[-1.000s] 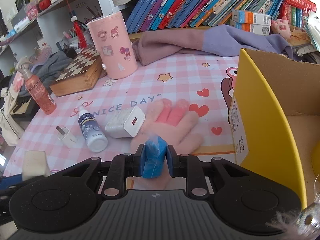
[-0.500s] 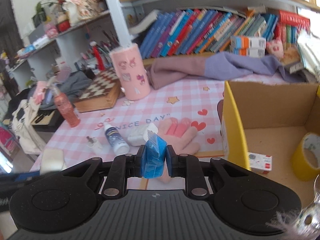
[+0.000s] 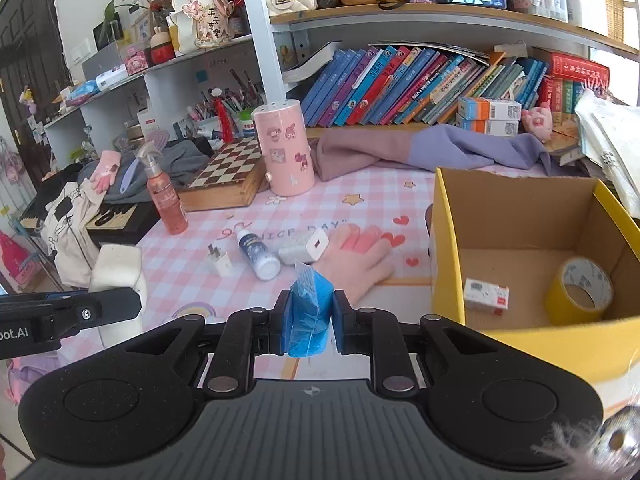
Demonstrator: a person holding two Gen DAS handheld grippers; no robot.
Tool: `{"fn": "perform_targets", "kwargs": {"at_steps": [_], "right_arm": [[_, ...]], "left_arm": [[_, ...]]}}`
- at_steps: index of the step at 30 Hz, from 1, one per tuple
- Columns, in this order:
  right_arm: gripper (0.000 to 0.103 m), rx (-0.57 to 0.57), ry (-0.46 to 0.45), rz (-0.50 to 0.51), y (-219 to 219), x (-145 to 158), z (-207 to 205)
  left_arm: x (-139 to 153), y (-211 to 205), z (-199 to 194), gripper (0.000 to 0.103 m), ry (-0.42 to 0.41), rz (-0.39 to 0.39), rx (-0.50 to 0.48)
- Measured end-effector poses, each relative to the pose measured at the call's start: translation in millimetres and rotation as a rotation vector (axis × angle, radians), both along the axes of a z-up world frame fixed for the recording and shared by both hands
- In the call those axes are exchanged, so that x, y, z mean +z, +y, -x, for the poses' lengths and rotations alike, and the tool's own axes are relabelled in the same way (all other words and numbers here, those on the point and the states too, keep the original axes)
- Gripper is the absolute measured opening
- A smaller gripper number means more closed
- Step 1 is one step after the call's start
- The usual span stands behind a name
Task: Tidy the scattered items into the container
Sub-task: 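Lift the tube and soap bar and carry both over the yellow box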
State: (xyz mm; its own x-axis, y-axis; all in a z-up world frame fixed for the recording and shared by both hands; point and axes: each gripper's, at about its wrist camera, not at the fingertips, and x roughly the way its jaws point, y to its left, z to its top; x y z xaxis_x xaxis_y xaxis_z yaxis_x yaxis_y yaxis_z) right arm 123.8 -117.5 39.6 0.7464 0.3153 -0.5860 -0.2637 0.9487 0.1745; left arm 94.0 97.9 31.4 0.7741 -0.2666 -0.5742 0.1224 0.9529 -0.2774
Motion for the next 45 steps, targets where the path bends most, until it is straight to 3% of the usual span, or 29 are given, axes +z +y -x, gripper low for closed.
{"fn": "perform_targets", "kwargs": {"at_steps": [24,45], "right_arm": [[0.019,-0.14,0.06,-0.001,-14.5,-12.4,105.7],[0.018,-0.353,0.124,0.028,-59.3,-23.1,148.9]], "left_arm": [[-15.0,-24.1,65.6,0.036,0.053,0.028,-0.187],[-22.7,-74.0,69.0,0.036,0.088,0.043,-0.391]]}}
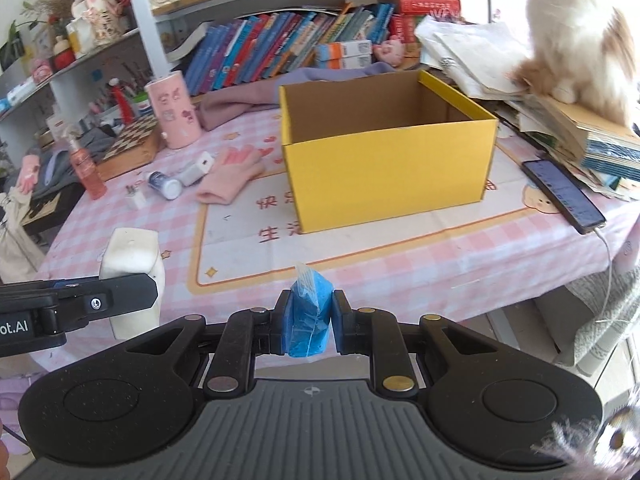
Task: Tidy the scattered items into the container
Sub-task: 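Lift the tube and soap bar and carry both over the yellow box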
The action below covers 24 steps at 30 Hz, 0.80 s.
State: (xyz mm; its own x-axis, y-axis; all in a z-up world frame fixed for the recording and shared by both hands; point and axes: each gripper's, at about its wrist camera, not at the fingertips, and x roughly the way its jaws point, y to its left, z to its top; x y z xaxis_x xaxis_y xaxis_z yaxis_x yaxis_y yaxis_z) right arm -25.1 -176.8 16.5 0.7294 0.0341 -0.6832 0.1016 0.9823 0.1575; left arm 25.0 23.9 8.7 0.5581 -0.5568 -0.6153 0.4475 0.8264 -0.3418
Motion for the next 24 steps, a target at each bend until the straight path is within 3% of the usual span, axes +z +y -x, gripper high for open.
{"fn": "perform_targets", "kwargs": {"at_steps": [24], "right_arm": [[0.018,-0.085,0.006,-0.009,-39.1,-2.2,-6.4]], "left_arm": [[-1.4,-46.5,-24.0,0.036,0.007,-0.013,-0.103]]}}
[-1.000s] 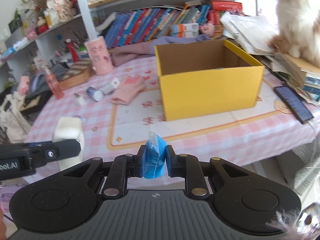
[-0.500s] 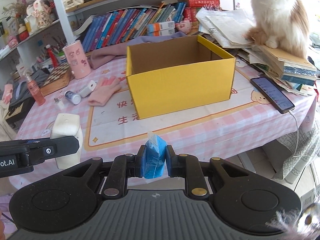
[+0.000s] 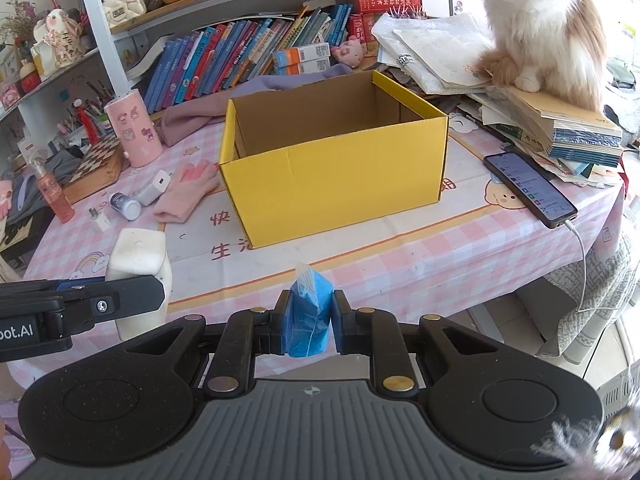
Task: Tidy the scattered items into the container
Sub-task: 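Lift the tube and soap bar and carry both over the yellow box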
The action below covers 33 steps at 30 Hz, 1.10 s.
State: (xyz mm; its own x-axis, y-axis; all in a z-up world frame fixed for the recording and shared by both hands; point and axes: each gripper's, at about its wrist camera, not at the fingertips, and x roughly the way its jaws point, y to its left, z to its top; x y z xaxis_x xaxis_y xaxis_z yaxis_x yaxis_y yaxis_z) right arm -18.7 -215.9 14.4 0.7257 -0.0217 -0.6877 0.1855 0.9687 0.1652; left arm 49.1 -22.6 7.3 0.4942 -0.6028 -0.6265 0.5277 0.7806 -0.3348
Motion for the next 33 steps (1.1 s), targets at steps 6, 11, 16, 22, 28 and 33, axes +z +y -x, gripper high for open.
{"fn": "perform_targets", "kwargs": {"at_steps": [6,11,16,22,28,33], "right_arm": [[0.018,-0.021,0.003,-0.009,-10.2,-2.2,-3.8],[0.018,-0.025,0.008,-0.011,-17.7,-3.9,-9.2],[0.018,-0.028,0.015,-0.01,-27.3,-6.1,-14.4],[0.018,-0.032,0.026,-0.01,-42.5,-7.7,-24.6],[0.018,-0.031,0.012,-0.002,-62.4,-4.2,-37.1],[0.018,-0.028,-0.022,0.008,-83.0,5.1,-50.2]], "left_arm": [[-1.2,-12.3,-4.7,0.036,0.002,-0.008,-0.027],[-1.9,-21.2,-10.4,0.036,0.004,-0.007,-0.039],[-4.2,-32.9,-16.6,0.036,0.01,-0.004,-0.05],[-5.2,-51.3,-25.5,0.036,0.015,-0.004,-0.068],[0.2,-73.3,-32.4,0.036,-0.012,0.001,-0.088],[9.6,-90.1,-42.1,0.036,-0.054,0.019,-0.089]]}}
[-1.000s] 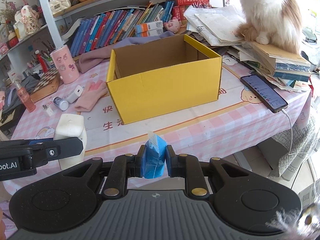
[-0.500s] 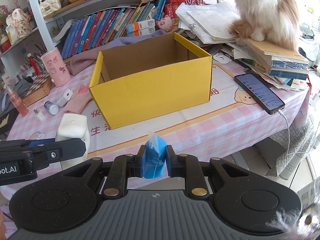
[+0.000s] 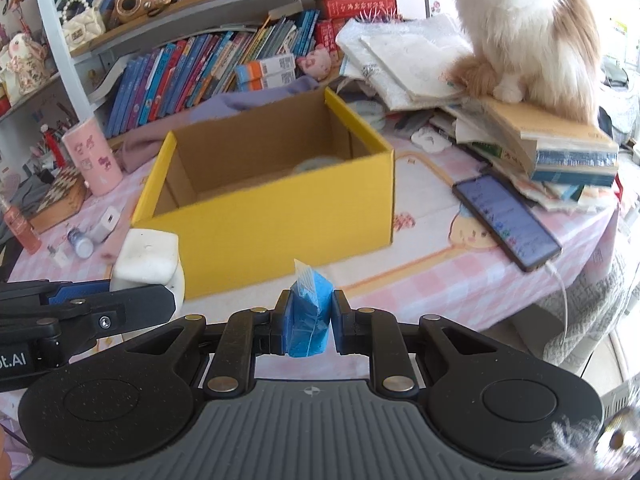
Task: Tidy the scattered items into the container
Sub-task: 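Lift the tube and soap bar and carry both over the yellow box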
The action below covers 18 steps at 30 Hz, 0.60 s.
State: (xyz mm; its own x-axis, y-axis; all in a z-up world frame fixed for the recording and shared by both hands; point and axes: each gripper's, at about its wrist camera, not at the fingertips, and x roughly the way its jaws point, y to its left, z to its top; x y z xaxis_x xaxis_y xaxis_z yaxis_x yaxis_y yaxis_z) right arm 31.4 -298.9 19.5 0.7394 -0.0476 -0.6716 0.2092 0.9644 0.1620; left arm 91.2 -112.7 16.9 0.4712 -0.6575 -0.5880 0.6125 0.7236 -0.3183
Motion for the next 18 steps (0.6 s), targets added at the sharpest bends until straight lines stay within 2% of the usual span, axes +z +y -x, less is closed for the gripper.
{"fn": "perform_targets", "kwargs": {"at_steps": [12,18], "right_arm": [[0.018,0.096,-0.147,0.026,-39.0,44.0,-54.8],[0.018,0.167,-0.187,0.045,-49.3,54.0,-90.3]], "left_arm": [[32.5,-29.9,-41.0,0.036,-0.122,0.05,0.073],[39.1,-38.2,-63.2,0.036,-0.166,0.021,0.137]]}}
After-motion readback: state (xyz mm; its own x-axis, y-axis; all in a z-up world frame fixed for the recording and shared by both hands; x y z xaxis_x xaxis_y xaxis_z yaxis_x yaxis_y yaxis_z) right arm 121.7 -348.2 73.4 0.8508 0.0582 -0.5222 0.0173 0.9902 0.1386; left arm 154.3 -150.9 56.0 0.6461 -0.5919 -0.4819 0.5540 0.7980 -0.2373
